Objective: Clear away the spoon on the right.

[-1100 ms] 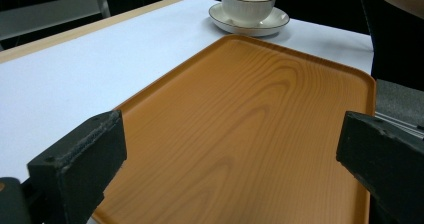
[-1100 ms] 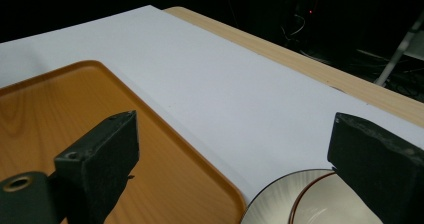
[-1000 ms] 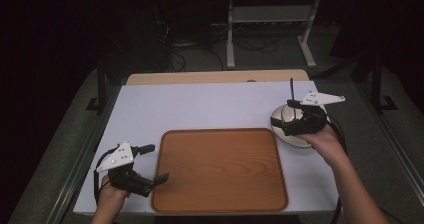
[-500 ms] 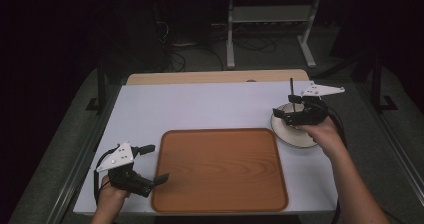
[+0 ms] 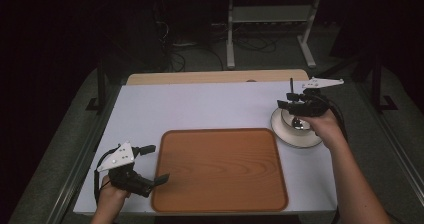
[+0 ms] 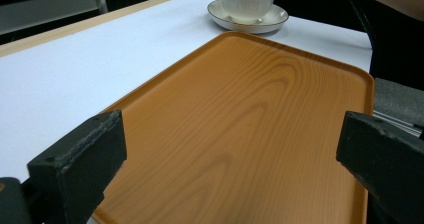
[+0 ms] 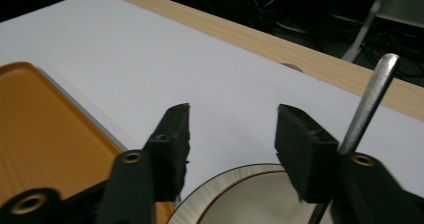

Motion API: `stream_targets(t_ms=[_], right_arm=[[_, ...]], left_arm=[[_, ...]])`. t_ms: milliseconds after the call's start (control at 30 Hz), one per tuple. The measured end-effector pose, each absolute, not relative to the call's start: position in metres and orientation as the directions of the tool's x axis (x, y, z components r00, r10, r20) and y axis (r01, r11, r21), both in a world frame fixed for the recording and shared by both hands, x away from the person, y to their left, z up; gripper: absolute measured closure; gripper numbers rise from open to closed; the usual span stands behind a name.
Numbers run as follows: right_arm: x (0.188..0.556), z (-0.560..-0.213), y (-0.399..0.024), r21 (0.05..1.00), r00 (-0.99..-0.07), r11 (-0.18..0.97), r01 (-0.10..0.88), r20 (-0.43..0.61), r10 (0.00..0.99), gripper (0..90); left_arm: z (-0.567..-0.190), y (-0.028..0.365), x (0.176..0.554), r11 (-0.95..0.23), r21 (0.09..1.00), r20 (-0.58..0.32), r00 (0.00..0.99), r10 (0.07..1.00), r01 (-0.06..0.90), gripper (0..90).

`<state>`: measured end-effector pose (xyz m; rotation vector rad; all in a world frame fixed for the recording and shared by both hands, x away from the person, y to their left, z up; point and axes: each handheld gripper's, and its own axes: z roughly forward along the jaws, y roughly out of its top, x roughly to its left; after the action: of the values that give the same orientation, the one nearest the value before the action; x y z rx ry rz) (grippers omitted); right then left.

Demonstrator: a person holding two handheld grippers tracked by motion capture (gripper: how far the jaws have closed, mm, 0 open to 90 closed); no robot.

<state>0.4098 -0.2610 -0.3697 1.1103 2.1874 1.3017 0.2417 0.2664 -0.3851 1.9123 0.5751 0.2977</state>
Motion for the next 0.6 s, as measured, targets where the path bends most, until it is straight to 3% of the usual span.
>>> stream_targets(t_ms=[400,600], right_arm=[[0.433,-0.376,-0.263,0.818,-0.538,0.299,0.492,0.015,0.843,87.7],[0.444,-0.381,-0.266,0.797,-0.493,0.299,0.525,-0.001,0.87,89.6]], left_arm=[[-0.385,0.267,0.241,-0.317,0.914,-0.056,0.853,0.519,0.254,0.0],[-0.385,0.267,0.241,-0.314,0.914,-0.06,0.853,0.519,0.256,0.0]])
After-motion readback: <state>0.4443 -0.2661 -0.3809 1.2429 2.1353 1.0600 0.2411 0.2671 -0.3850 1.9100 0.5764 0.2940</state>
